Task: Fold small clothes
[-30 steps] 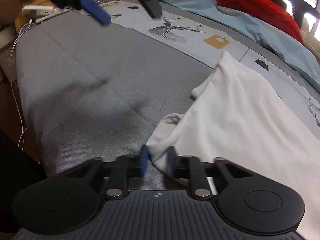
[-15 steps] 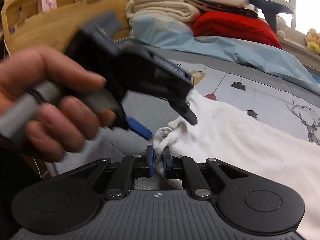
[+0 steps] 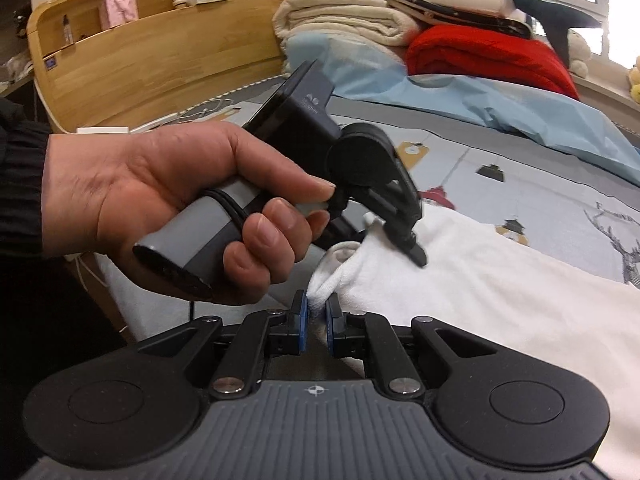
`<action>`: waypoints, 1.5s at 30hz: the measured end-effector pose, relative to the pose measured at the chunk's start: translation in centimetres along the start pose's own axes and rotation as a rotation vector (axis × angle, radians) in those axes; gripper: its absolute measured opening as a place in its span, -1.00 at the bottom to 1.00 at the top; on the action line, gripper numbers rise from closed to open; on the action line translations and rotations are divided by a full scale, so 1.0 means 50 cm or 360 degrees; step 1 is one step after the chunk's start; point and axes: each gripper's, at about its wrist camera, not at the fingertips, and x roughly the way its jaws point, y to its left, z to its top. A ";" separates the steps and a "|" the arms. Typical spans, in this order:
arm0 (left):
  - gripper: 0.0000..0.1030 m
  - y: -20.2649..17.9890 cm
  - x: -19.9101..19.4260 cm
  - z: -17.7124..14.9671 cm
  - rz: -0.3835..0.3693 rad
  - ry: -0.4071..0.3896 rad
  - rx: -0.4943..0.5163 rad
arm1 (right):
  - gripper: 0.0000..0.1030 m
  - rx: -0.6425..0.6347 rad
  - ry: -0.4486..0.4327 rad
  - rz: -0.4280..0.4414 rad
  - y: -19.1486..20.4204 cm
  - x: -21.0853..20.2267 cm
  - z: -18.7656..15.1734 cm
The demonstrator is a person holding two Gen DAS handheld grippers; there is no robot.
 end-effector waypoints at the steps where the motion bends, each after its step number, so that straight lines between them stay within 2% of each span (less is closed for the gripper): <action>1: -0.68 0.002 -0.020 -0.001 0.0009 -0.0028 0.0030 | -0.83 -0.0008 -0.0011 0.0037 0.012 0.004 0.005; 3: -0.69 0.015 -0.080 -0.003 0.0029 -0.0107 0.0065 | -0.83 -0.0040 -0.0042 0.0112 0.040 0.007 0.017; 7: -0.70 0.056 -0.182 -0.005 -0.0018 -0.0240 0.0005 | -0.84 -0.0028 -0.0145 0.0252 0.093 0.001 0.042; 10: -0.70 0.071 -0.209 -0.015 0.0038 -0.0244 0.0000 | -0.85 -0.0020 -0.0174 0.0299 0.116 -0.004 0.048; 13: -0.70 0.061 -0.204 -0.017 0.0079 -0.0212 0.0029 | -0.85 -0.0028 -0.0154 0.0287 0.115 -0.017 0.045; 17: -0.70 0.005 -0.186 -0.019 0.0033 -0.0205 0.0107 | -0.85 0.0027 -0.0154 0.0190 0.069 -0.059 0.033; 21: -0.70 -0.107 -0.130 -0.031 -0.0060 -0.0168 0.0224 | -0.85 0.0173 -0.0182 0.0042 -0.020 -0.116 0.011; 27: -0.70 -0.301 -0.009 -0.078 -0.0176 -0.0091 0.0409 | -0.86 0.0427 -0.0223 -0.0311 -0.162 -0.238 -0.063; 30: -0.69 -0.374 0.040 -0.115 -0.0221 -0.0068 0.0501 | -0.86 0.0568 -0.0236 -0.0507 -0.225 -0.296 -0.109; 32: -0.58 -0.417 0.067 -0.140 -0.0247 -0.0054 0.0585 | -0.87 0.0638 -0.0226 -0.0611 -0.255 -0.322 -0.137; 33: -0.38 -0.435 0.078 -0.153 -0.0256 -0.0040 0.0626 | -0.87 0.0667 -0.0209 -0.0648 -0.268 -0.328 -0.148; 34: -0.13 -0.441 0.082 -0.159 -0.0269 -0.0035 0.0639 | -0.87 0.0698 -0.0172 -0.0687 -0.280 -0.329 -0.159; 36: 0.01 -0.442 0.080 -0.162 -0.0313 -0.0050 0.0629 | -0.82 0.0766 -0.0021 -0.0761 -0.306 -0.313 -0.186; 38: 0.01 -0.427 0.066 -0.152 -0.0319 -0.0075 0.0615 | -0.78 0.0879 0.0104 -0.0834 -0.332 -0.295 -0.215; 42: -0.02 -0.389 0.052 -0.130 -0.0309 0.0007 0.0594 | -0.75 0.0972 0.0071 -0.0862 -0.358 -0.284 -0.220; 44: -0.05 -0.374 0.054 -0.131 -0.0233 0.0082 0.0663 | -0.44 0.1007 0.0060 -0.0839 -0.364 -0.270 -0.215; 45: -0.08 -0.362 0.057 -0.137 -0.0187 0.0132 0.0720 | -0.13 0.1043 0.0073 -0.0838 -0.374 -0.263 -0.219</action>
